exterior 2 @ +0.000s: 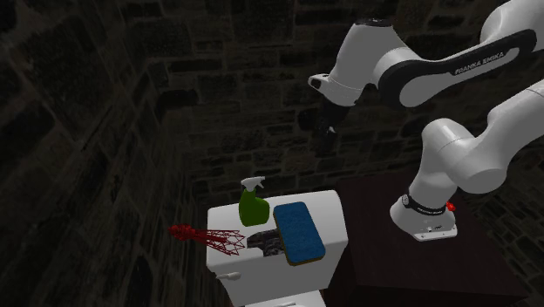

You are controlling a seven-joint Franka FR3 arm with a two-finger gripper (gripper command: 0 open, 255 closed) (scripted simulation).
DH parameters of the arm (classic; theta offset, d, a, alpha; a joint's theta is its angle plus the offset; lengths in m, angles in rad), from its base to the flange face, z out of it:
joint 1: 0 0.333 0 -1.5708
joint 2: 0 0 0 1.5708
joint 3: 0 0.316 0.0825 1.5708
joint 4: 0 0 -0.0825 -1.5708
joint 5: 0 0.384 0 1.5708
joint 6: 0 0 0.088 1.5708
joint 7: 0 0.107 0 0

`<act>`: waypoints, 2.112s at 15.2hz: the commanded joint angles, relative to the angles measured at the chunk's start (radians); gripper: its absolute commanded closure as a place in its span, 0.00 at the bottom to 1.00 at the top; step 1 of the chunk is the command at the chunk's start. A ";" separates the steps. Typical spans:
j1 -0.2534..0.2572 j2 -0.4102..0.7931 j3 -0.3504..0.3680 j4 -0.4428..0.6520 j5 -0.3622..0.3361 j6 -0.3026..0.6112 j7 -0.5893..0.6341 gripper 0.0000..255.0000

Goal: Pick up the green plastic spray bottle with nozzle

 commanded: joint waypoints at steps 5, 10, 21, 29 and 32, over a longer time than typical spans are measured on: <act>0.052 0.194 -0.021 -0.050 0.027 0.319 -0.047 0.00; 0.120 0.403 -0.054 -0.035 0.090 0.572 -0.120 0.00; 0.216 0.833 0.015 0.158 0.798 0.898 -0.742 0.00; 0.085 0.919 0.179 0.200 1.020 0.958 -0.951 1.00; 0.082 0.919 0.182 0.200 1.023 0.959 -0.955 1.00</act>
